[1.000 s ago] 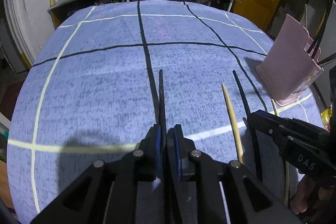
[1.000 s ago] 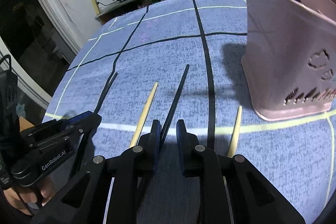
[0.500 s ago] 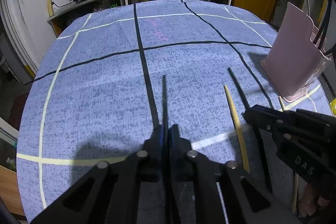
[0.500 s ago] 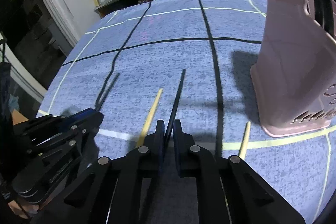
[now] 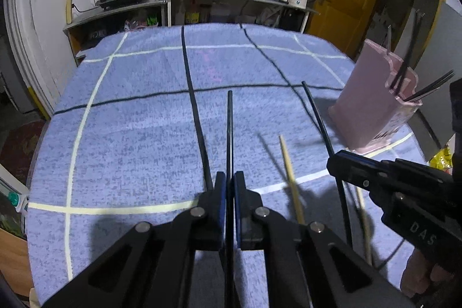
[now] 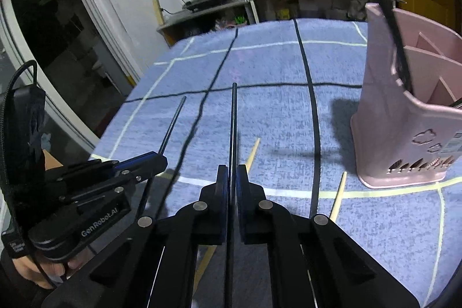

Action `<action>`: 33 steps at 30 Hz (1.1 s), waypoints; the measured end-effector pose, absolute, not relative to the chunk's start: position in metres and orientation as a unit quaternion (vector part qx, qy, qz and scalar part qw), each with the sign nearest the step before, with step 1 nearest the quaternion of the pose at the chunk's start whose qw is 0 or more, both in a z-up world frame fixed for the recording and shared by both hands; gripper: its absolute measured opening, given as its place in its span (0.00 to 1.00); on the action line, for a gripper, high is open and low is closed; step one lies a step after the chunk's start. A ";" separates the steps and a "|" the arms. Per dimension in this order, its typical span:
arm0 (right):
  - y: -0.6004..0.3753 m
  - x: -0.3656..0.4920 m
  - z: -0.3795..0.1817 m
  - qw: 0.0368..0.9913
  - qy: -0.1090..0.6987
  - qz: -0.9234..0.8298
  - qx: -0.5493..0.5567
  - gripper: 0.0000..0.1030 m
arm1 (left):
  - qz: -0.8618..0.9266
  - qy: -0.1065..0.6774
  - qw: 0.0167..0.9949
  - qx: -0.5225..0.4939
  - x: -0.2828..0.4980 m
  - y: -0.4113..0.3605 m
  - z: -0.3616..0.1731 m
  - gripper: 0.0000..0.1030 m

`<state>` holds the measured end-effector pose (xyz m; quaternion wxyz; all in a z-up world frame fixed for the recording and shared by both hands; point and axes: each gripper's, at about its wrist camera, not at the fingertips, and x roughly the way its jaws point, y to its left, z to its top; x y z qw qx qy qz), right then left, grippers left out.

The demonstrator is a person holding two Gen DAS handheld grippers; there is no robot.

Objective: Organize utensils
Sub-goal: 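Lift both held black chopsticks upright and carry them over the pink basket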

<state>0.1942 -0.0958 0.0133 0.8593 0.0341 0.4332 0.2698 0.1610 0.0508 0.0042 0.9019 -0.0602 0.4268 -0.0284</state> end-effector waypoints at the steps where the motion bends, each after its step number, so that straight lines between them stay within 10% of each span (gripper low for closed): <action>1: -0.098 0.192 0.018 0.861 0.429 0.271 0.037 0.05 | -0.029 0.423 0.904 -0.062 0.158 0.052 0.009 0.06; 33: -0.168 0.152 0.097 0.894 0.341 0.273 0.098 0.05 | -0.098 0.337 0.932 -0.087 0.115 0.039 0.111 0.06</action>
